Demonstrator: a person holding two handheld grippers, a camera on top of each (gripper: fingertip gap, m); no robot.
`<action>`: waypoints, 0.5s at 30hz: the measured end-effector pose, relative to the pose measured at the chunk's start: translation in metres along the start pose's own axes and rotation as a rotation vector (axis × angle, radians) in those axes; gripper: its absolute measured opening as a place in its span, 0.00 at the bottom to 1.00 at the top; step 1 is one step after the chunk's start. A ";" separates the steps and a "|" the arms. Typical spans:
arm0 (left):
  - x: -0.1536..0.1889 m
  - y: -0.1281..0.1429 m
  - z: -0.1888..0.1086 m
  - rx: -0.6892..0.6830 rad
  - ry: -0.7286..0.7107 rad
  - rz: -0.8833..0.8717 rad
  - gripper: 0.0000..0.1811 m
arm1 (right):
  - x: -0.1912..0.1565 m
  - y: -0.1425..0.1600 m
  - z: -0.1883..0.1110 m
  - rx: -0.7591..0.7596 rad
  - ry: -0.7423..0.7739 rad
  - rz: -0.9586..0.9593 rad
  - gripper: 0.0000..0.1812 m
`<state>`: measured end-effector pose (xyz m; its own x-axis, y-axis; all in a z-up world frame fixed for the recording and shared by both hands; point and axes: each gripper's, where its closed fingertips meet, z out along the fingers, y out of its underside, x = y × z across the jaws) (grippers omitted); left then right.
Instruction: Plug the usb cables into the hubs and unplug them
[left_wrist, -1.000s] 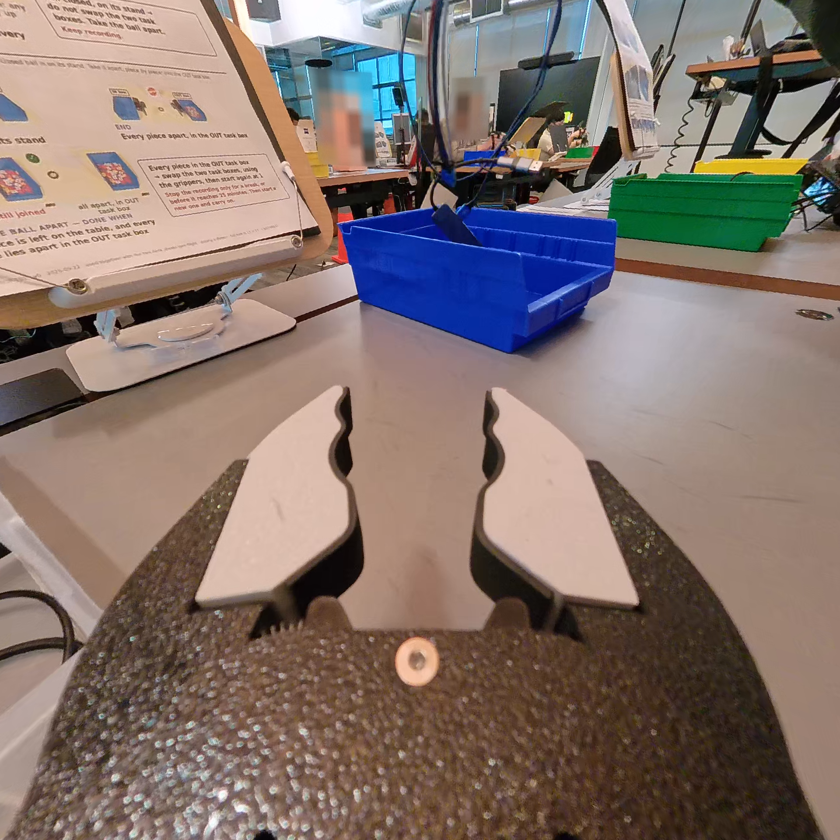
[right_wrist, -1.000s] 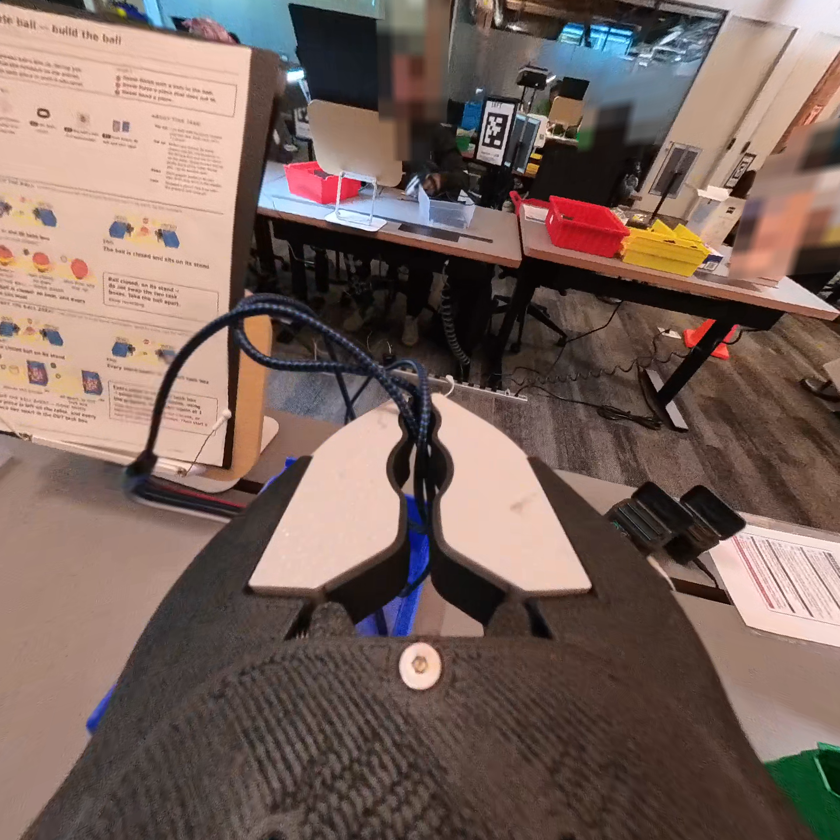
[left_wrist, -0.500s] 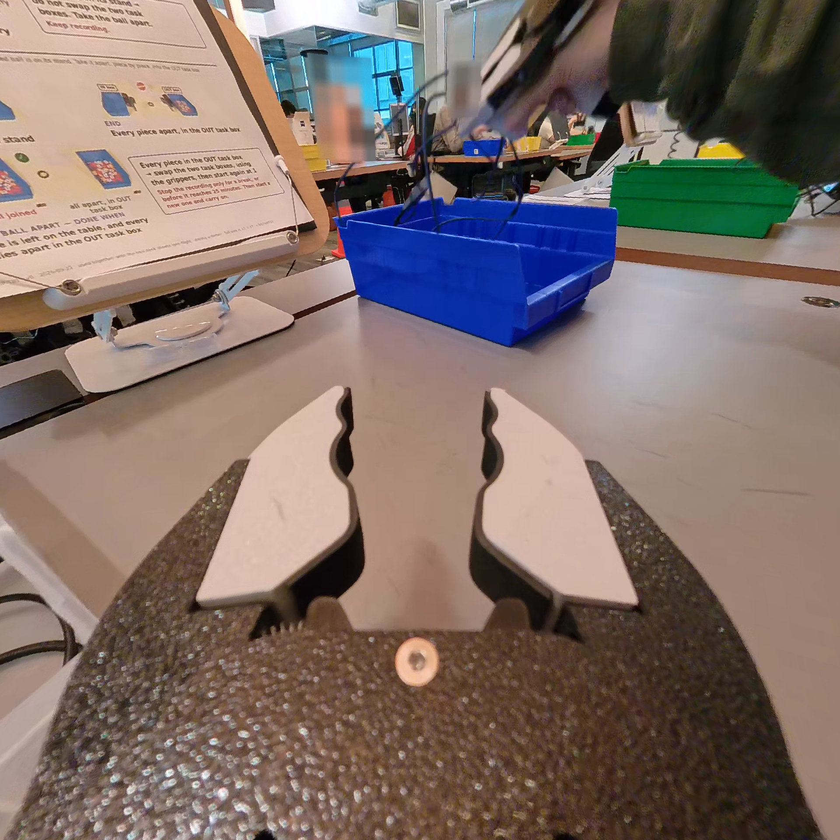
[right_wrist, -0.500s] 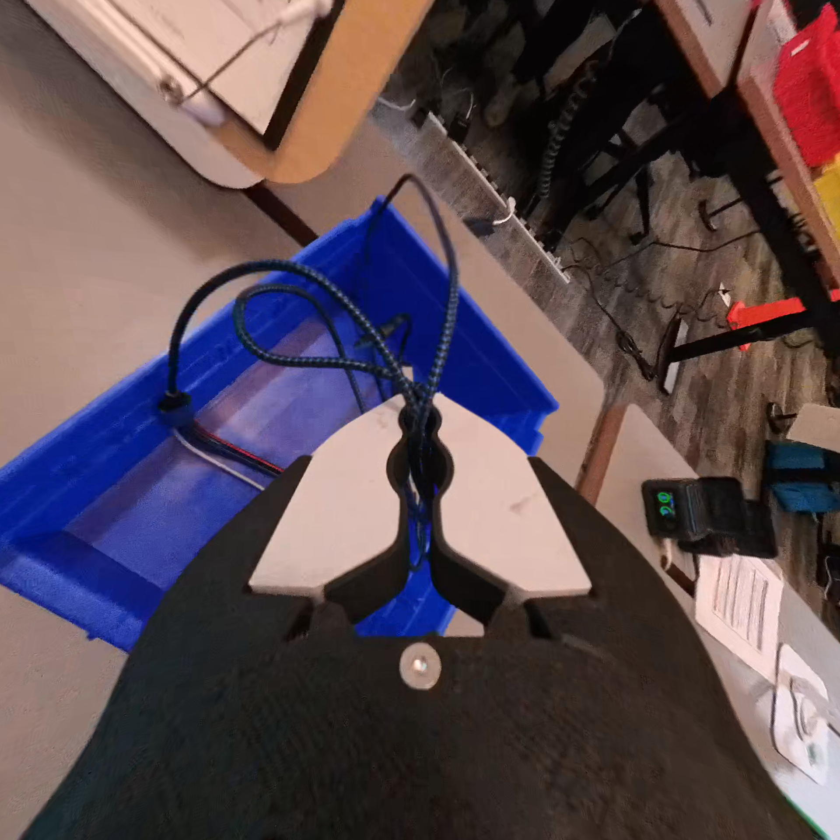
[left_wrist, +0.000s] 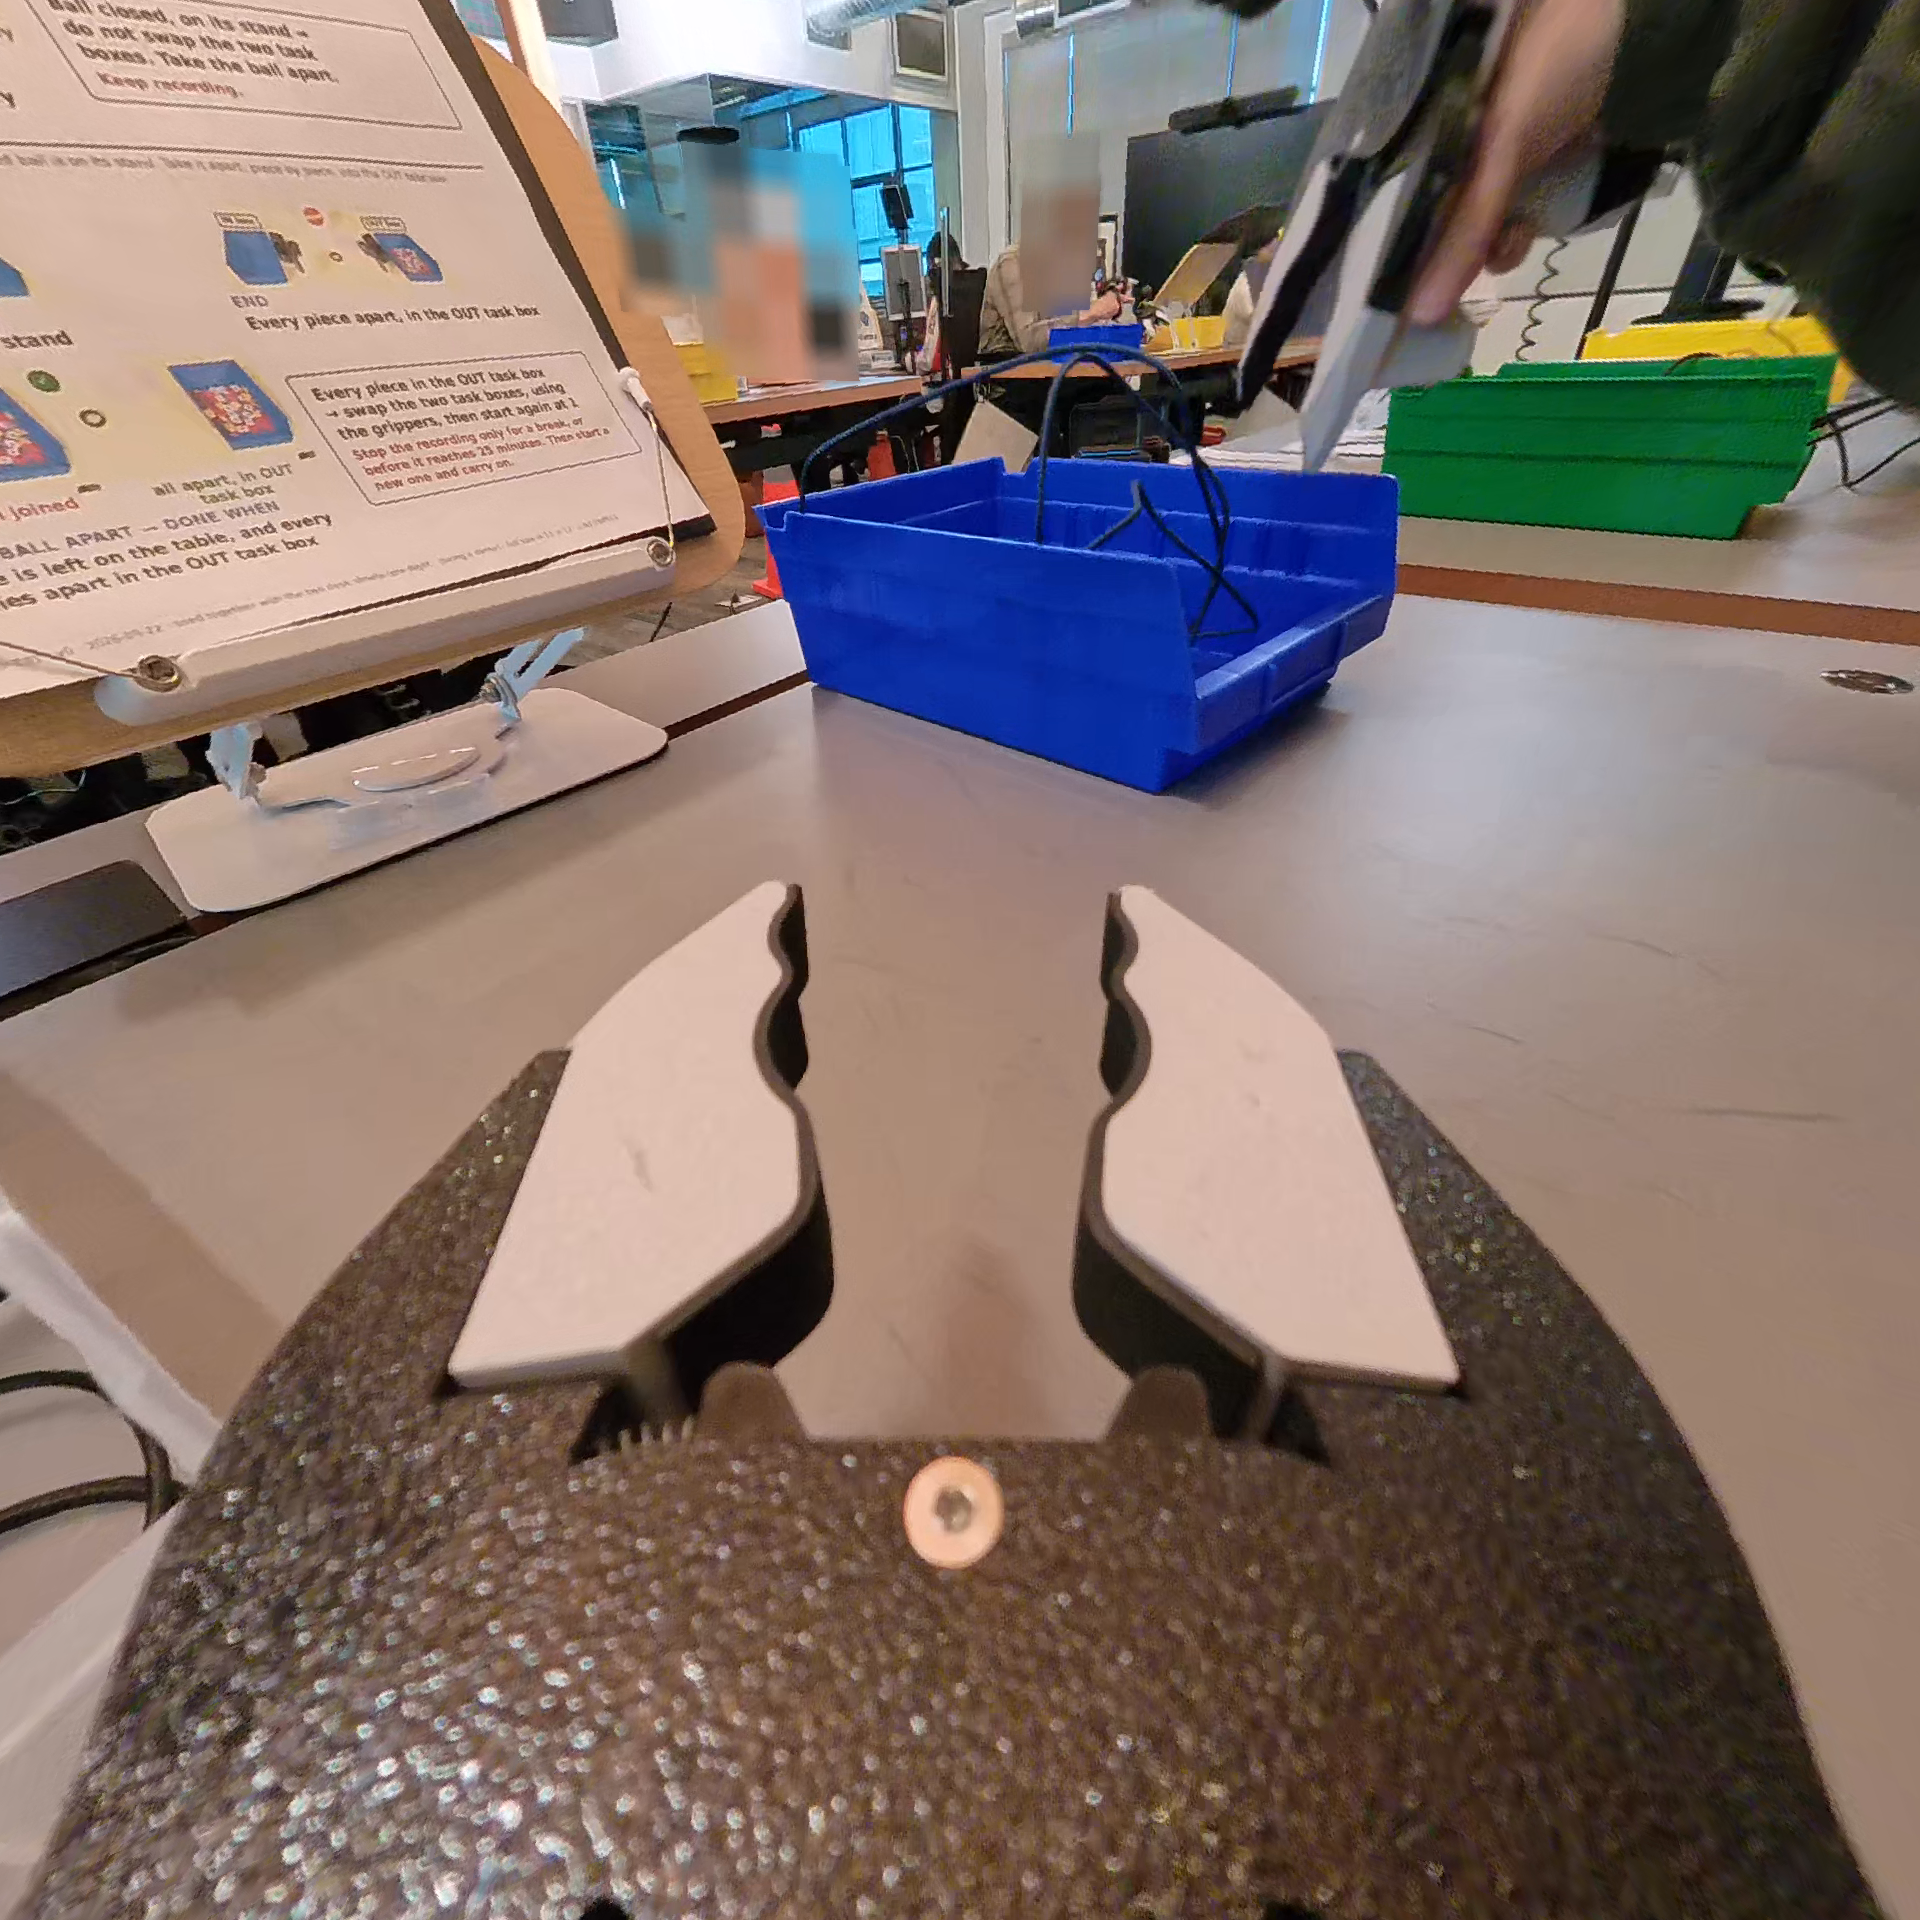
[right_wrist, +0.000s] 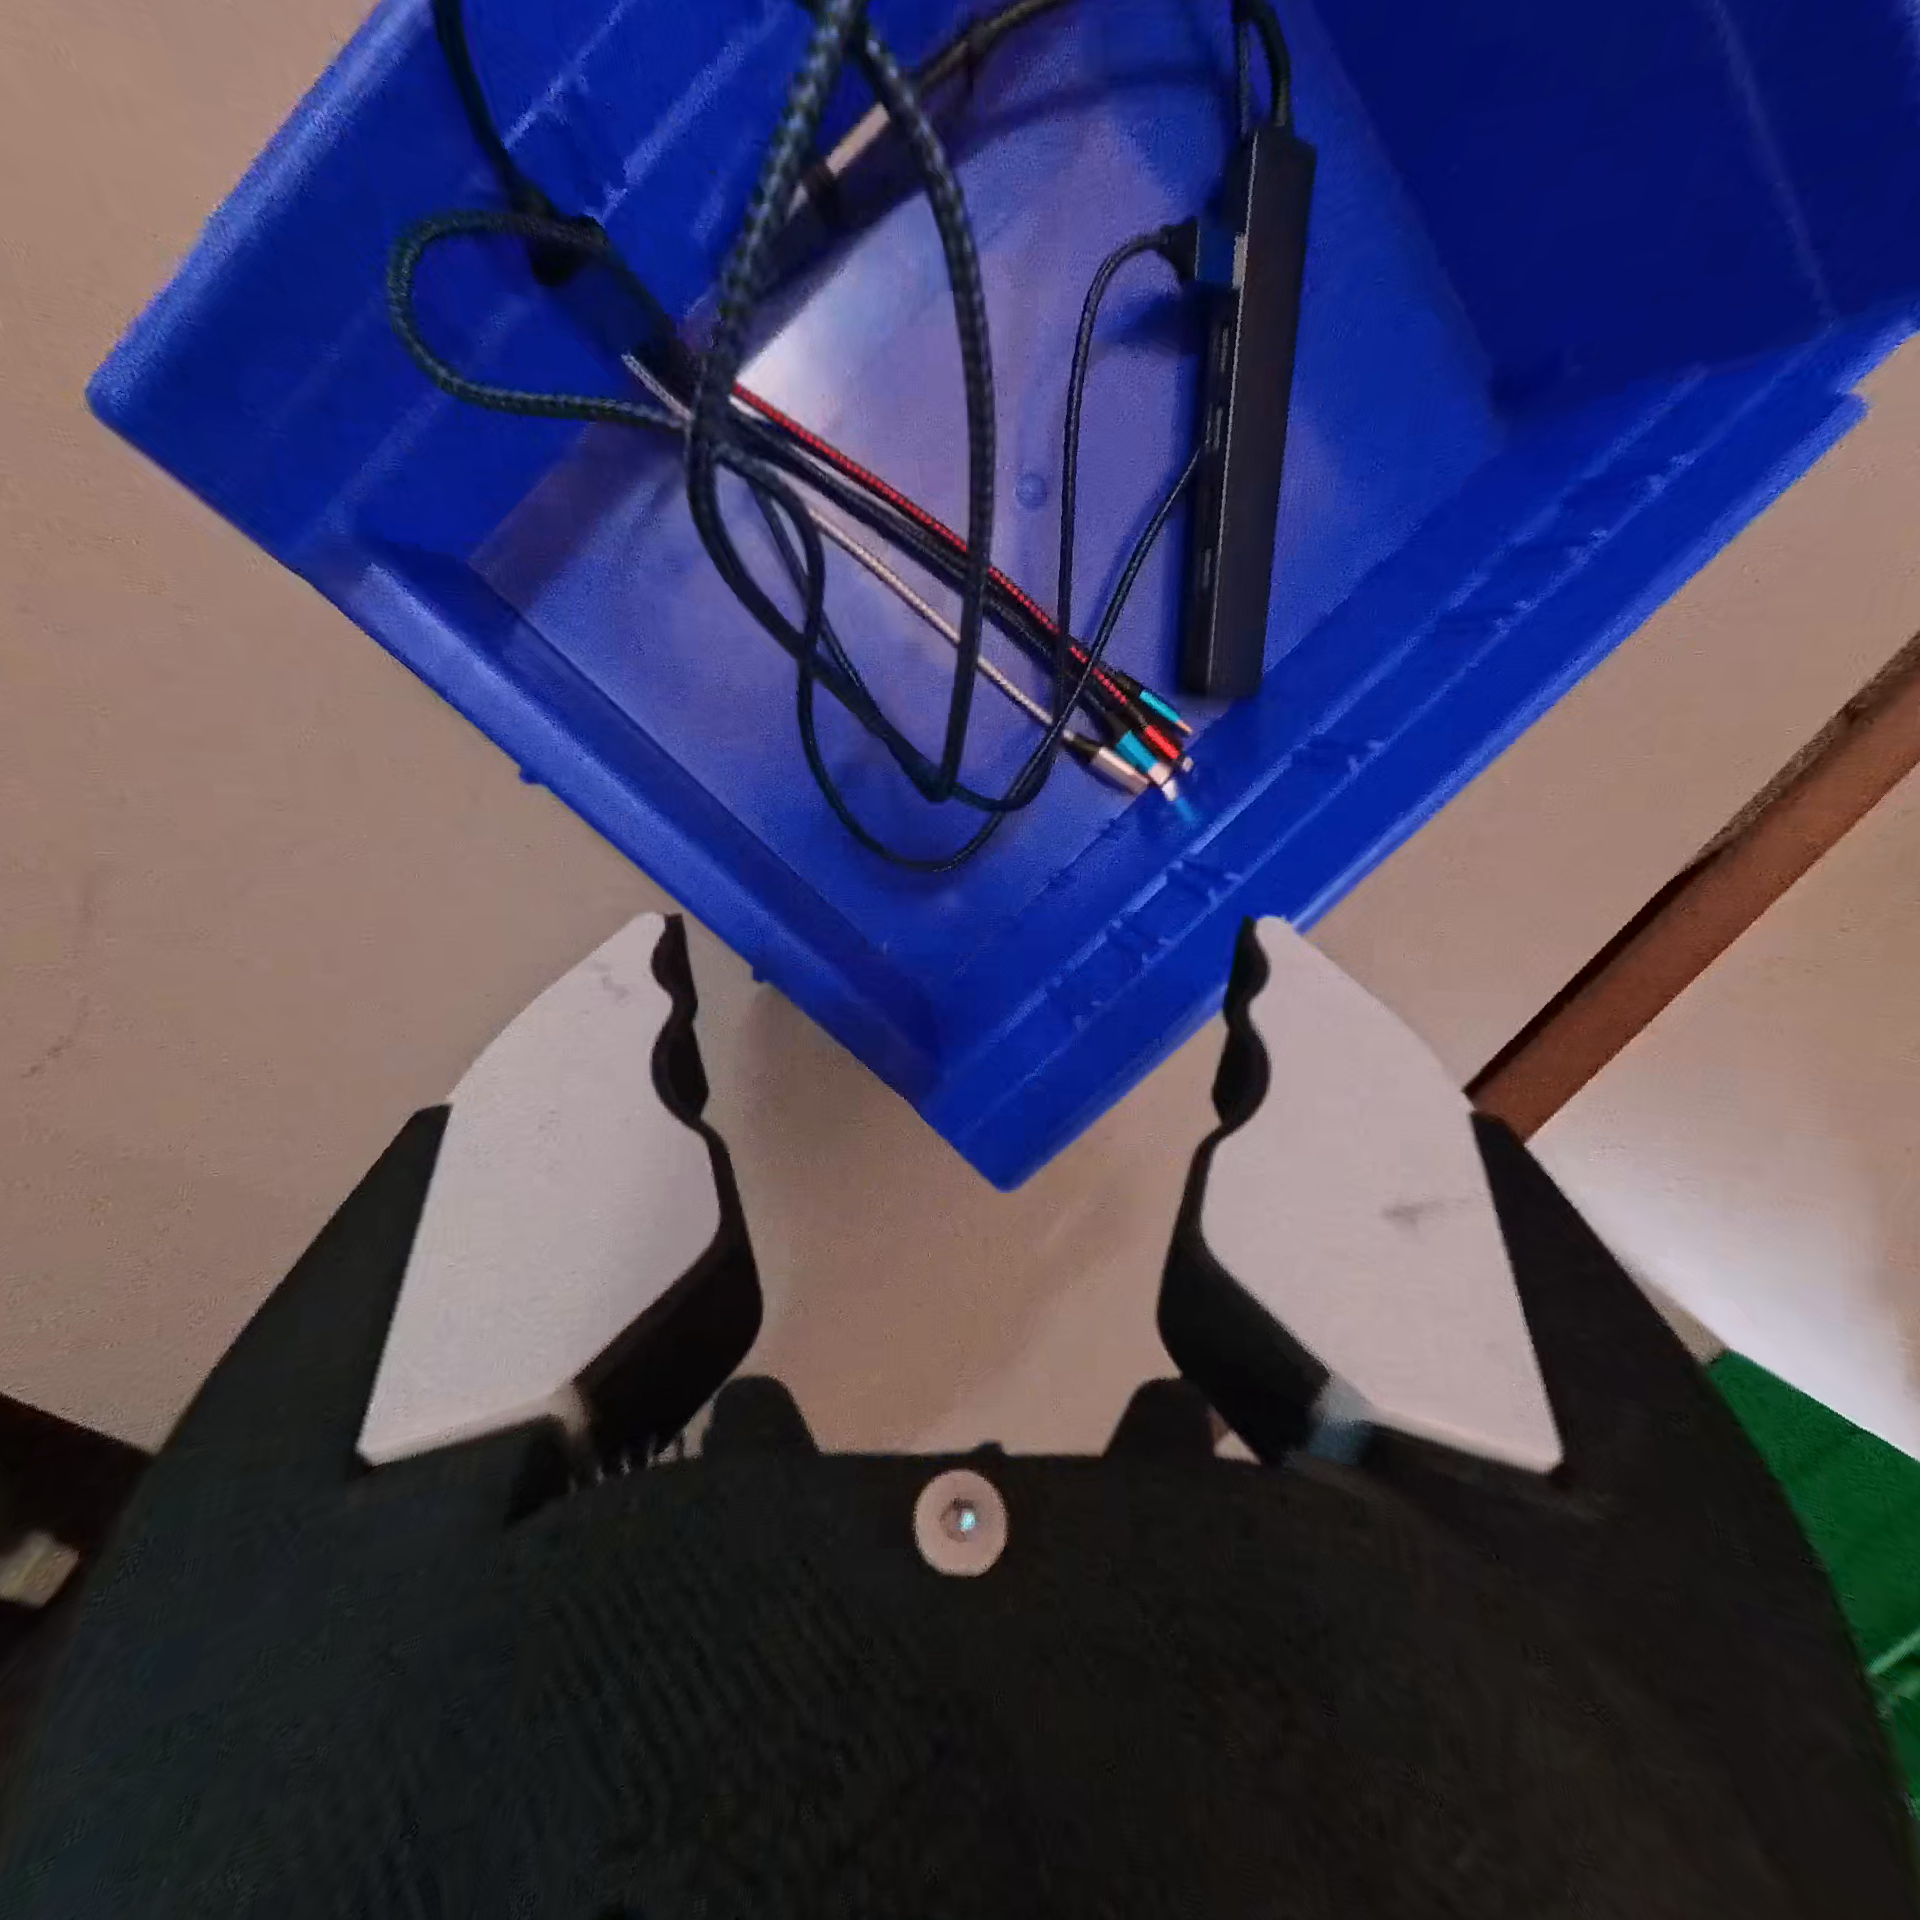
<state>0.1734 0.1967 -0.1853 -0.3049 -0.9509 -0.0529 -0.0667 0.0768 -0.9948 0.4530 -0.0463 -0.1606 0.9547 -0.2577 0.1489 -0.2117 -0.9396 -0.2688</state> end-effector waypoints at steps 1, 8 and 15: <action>0.000 0.000 0.000 -0.002 0.000 0.003 0.29 | 0.001 0.001 -0.005 0.057 0.003 0.015 0.55; -0.002 -0.002 -0.002 -0.004 -0.017 0.035 0.29 | -0.057 -0.051 -0.044 0.663 0.023 0.073 0.54; -0.065 -0.061 -0.045 -0.193 -0.163 0.064 0.27 | -0.182 -0.075 -0.039 0.902 -0.159 -0.097 0.53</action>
<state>0.1545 0.2668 -0.1170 -0.1578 -0.9769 -0.1440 -0.2371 0.1790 -0.9549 0.2872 0.0620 -0.1303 0.9913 -0.0907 0.0951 0.0502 -0.4070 -0.9121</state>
